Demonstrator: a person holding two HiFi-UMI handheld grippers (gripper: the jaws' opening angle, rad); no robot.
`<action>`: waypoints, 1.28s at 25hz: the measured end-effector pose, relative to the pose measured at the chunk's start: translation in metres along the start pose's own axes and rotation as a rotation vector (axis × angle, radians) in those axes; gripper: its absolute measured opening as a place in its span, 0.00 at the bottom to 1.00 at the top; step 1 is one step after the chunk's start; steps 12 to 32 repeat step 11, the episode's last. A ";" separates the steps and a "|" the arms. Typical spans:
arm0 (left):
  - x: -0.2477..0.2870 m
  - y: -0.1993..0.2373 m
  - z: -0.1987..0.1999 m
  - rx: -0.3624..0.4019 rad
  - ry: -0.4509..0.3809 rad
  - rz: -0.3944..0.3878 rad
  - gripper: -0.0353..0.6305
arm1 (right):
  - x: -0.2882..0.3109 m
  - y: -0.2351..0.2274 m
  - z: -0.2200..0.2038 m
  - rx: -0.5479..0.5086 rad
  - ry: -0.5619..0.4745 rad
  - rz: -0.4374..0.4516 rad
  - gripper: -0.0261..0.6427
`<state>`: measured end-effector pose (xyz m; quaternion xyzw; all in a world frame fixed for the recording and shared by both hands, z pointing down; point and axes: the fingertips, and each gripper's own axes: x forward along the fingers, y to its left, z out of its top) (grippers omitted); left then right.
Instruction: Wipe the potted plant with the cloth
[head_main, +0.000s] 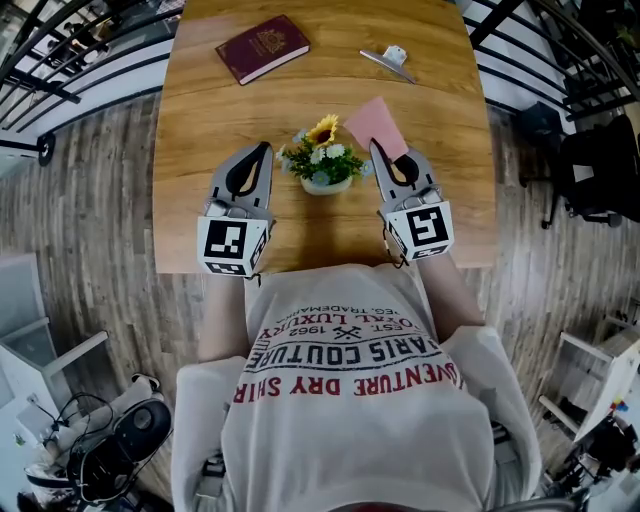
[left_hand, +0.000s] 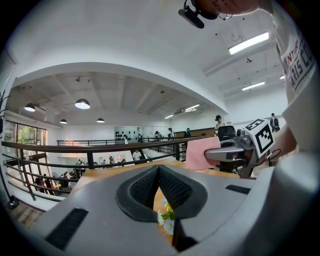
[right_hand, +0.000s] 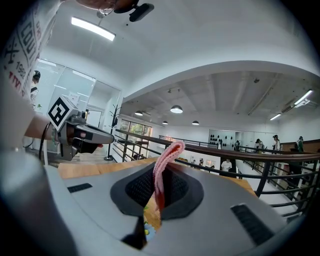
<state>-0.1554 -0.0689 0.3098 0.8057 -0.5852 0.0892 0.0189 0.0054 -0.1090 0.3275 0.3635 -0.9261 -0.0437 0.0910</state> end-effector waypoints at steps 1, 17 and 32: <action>0.001 0.000 0.000 -0.001 0.001 -0.001 0.08 | 0.000 0.000 0.000 0.000 0.000 0.000 0.09; 0.001 0.001 0.004 -0.010 0.001 0.001 0.08 | 0.002 0.001 -0.001 -0.001 0.007 -0.001 0.09; 0.001 0.001 0.004 -0.010 0.001 0.001 0.08 | 0.002 0.001 -0.001 -0.001 0.007 -0.001 0.09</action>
